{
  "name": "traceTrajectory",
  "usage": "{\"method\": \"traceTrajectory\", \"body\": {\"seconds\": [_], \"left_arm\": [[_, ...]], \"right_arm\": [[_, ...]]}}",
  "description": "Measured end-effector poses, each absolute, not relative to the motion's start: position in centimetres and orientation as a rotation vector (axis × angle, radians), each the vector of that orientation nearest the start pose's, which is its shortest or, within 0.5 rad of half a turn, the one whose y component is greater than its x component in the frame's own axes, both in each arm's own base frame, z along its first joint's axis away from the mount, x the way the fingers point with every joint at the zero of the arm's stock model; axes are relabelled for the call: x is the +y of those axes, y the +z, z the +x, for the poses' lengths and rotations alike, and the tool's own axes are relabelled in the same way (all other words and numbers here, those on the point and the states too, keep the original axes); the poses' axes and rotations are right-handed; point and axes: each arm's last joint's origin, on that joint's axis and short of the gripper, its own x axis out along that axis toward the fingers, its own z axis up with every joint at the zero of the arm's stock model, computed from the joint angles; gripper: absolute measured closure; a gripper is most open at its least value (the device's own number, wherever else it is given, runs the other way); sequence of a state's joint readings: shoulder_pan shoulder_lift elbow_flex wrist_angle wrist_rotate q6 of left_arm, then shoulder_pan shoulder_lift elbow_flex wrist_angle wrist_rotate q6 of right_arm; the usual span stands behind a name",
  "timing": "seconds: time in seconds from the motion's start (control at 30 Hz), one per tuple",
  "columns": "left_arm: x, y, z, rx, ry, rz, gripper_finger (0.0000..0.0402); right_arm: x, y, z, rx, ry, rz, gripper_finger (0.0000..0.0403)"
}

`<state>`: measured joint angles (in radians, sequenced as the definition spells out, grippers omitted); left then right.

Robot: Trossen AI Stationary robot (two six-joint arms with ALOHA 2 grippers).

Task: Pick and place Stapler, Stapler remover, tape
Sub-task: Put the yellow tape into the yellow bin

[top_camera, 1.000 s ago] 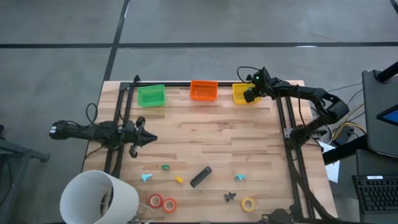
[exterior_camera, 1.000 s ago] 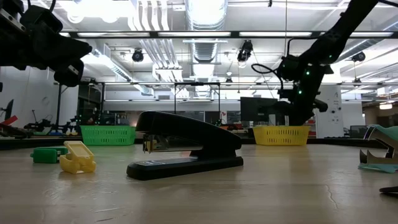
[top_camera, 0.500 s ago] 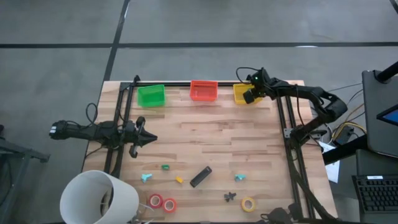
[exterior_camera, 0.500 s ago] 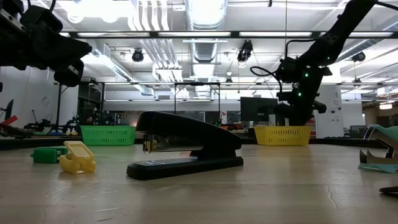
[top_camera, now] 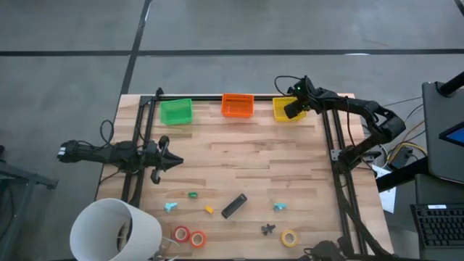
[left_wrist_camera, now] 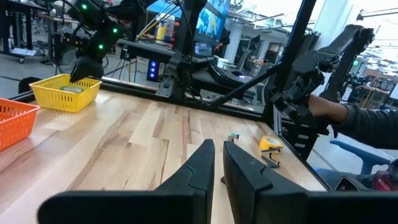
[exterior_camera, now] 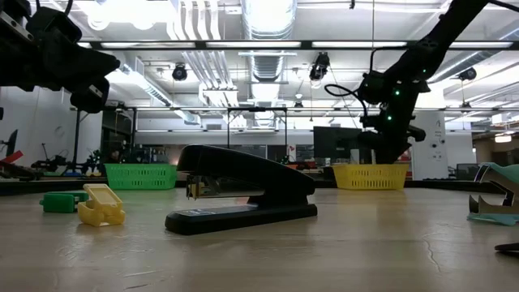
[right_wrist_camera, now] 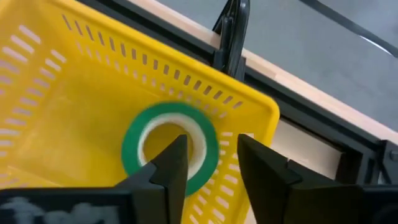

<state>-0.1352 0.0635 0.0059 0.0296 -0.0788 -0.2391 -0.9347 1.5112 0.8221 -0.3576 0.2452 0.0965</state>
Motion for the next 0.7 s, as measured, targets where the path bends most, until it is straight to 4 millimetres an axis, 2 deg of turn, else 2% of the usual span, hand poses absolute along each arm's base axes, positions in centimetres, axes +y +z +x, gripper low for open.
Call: {"method": "traceTrajectory", "body": {"seconds": [0.17, 0.33, 0.47, 0.7], "left_arm": [[-1.1, 16.3, 10.1, 0.034, -0.053, -0.236, 0.0364], [-1.1, 16.3, 10.1, 0.034, -0.053, -0.236, 0.0364], [-1.1, 16.3, 10.1, 0.034, -0.053, -0.236, 0.0364], [-1.1, 16.3, 10.1, 0.034, -0.053, -0.236, 0.0364]], "right_arm": [[-22.9, 18.5, 16.4, 1.009, -1.113, 0.485, 0.0235], [-22.1, 19.2, 17.6, 1.011, -1.072, 0.490, 0.0223], [-20.5, 19.7, 18.7, 1.022, -1.024, 0.479, 0.0220], [-16.8, 21.0, 20.7, 1.011, -0.923, 0.449, 0.0220]]}}
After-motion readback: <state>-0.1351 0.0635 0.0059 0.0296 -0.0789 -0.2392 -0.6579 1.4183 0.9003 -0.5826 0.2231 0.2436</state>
